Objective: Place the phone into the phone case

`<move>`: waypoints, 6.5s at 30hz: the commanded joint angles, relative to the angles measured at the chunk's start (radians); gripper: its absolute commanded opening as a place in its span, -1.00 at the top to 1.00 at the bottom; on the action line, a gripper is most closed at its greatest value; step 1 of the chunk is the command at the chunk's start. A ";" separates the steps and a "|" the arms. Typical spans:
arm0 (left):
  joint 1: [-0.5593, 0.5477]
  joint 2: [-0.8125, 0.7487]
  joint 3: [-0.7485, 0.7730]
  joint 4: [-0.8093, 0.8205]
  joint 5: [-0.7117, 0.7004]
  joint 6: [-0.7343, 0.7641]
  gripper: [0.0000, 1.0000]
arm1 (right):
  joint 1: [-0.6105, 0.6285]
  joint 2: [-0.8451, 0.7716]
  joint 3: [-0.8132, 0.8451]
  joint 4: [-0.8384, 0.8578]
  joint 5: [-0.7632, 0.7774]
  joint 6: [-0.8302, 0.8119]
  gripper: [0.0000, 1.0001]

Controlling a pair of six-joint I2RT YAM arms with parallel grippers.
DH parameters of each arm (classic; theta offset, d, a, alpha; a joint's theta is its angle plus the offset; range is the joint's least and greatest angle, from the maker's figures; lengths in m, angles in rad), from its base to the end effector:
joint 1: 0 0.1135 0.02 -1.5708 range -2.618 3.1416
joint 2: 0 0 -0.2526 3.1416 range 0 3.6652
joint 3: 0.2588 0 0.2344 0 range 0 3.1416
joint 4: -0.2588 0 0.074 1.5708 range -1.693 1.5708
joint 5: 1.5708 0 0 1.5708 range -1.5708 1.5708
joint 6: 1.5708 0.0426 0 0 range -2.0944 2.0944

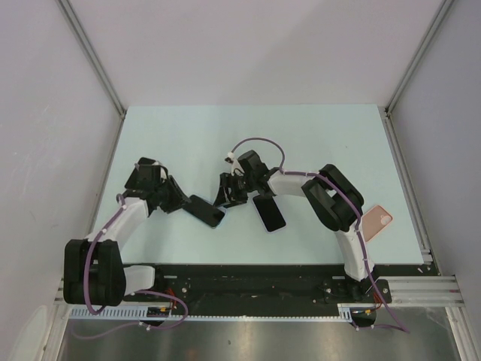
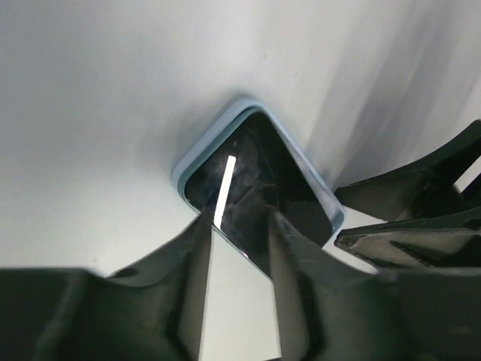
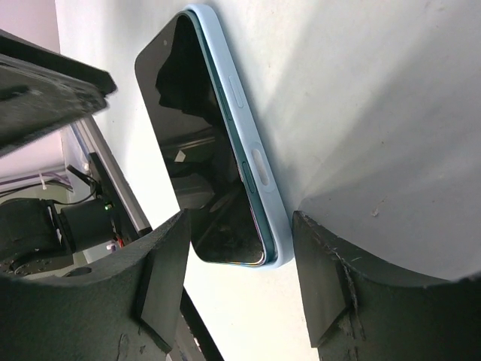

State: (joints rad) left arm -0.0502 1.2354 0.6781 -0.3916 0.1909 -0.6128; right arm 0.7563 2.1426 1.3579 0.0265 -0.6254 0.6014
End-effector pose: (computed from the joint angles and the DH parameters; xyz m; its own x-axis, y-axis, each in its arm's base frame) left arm 0.2277 -0.0195 0.1890 -0.7559 -0.5274 -0.3879 -0.3363 0.8211 -0.4612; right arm 0.3016 0.3189 0.1336 -0.9021 -0.2204 -0.3709 -0.4307 0.5127 0.7427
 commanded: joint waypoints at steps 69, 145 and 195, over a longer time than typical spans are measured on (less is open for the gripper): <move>-0.309 0.079 -0.031 -0.067 0.010 -0.062 0.36 | 0.135 -0.150 -0.233 -0.043 0.320 0.222 -0.01; -0.010 -0.286 -0.114 0.571 0.785 -0.315 -0.35 | -0.163 -0.228 -0.329 1.562 -0.445 1.093 1.00; -0.096 -0.307 -0.219 0.711 0.818 -0.482 -0.31 | -0.169 -0.285 -0.368 1.302 -0.275 0.916 0.97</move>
State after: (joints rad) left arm -0.1219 0.9329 0.4648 0.2089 0.9974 -1.0378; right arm 0.5808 1.8877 0.9707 1.2327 -0.9432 1.4921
